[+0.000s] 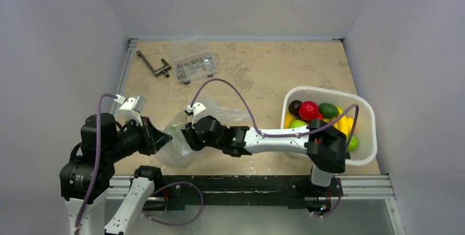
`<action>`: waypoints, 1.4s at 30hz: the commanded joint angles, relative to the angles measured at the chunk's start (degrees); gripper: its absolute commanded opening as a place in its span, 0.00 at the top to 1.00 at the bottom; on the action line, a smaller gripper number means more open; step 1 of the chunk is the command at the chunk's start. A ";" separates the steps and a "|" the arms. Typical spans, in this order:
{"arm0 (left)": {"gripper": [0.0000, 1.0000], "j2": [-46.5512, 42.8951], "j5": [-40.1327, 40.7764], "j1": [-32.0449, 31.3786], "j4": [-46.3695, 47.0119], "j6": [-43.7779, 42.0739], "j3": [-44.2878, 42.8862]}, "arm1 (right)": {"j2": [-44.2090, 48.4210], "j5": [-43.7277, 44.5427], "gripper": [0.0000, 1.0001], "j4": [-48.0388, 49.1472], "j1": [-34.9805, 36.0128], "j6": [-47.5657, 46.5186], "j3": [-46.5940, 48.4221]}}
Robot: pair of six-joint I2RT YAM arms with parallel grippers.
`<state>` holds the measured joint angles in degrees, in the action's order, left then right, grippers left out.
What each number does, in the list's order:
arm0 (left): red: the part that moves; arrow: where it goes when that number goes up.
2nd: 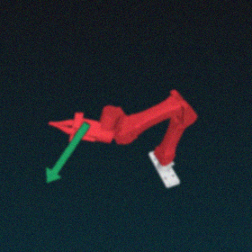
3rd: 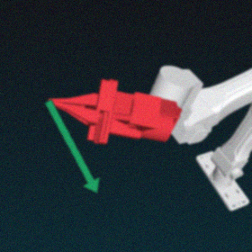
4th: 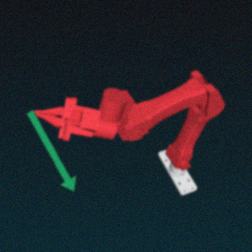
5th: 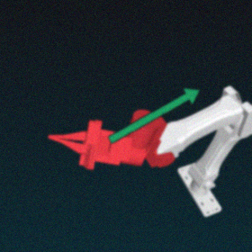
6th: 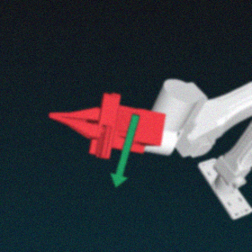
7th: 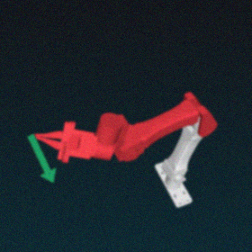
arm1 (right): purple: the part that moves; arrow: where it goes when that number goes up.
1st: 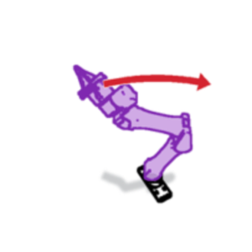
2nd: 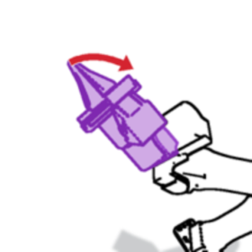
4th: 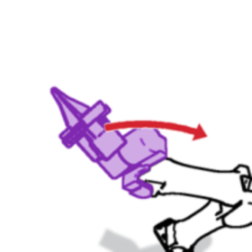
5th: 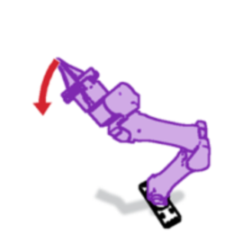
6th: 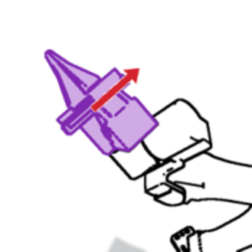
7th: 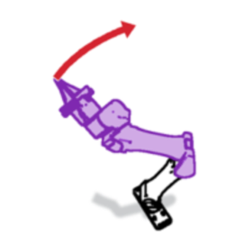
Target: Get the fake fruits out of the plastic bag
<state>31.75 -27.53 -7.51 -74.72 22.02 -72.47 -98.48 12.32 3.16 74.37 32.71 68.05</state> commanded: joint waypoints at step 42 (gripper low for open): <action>0.34 20.26 34.00 0.92 3.20 1.85 -1.75 | -11.38 -9.52 0.29 12.50 -10.74 8.39 1.21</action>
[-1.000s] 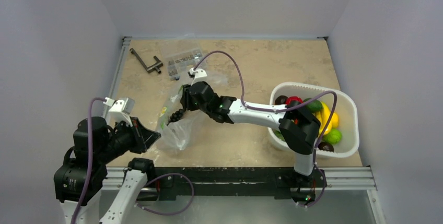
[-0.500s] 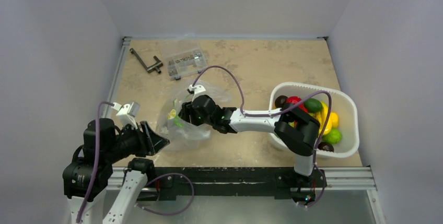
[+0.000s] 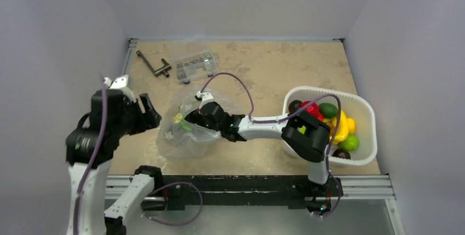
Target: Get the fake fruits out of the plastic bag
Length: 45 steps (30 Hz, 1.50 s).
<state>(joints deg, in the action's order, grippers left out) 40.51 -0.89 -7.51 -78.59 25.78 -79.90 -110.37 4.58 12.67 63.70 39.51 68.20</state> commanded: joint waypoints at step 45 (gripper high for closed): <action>0.82 47.43 -21.02 2.48 31.97 -10.38 19.78 | -6.01 -3.25 0.72 6.82 0.35 4.61 5.79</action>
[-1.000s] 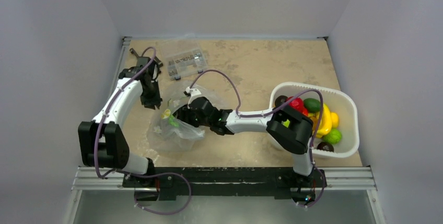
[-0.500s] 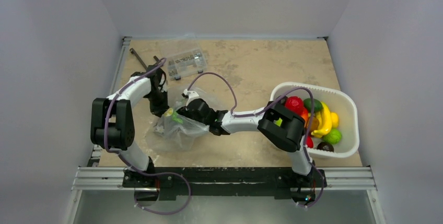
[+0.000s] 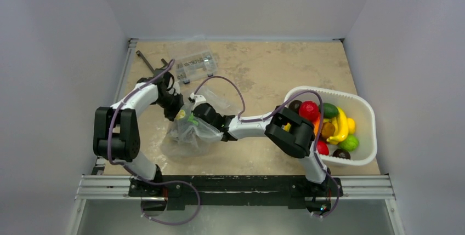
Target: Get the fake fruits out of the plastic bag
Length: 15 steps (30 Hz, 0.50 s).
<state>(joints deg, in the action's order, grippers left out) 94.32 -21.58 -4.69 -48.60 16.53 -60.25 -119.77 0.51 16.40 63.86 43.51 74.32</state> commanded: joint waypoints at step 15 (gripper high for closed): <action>0.00 -43.02 12.91 0.60 -11.08 9.40 3.89 | 22.27 0.35 1.00 -4.77 -6.92 -1.06 -12.02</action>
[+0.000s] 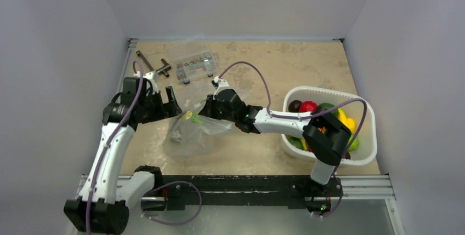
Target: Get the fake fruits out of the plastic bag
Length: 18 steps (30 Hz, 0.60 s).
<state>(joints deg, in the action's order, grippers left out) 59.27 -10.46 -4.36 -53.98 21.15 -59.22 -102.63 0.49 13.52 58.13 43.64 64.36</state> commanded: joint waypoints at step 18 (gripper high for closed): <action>0.66 14.15 20.90 0.57 0.66 17.06 8.83 | -3.61 -9.99 0.88 -0.48 2.69 -5.40 4.10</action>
<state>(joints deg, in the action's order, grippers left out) 64.45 8.60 -4.14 -57.47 38.39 -49.95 -103.42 -7.86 10.57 60.75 39.35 64.20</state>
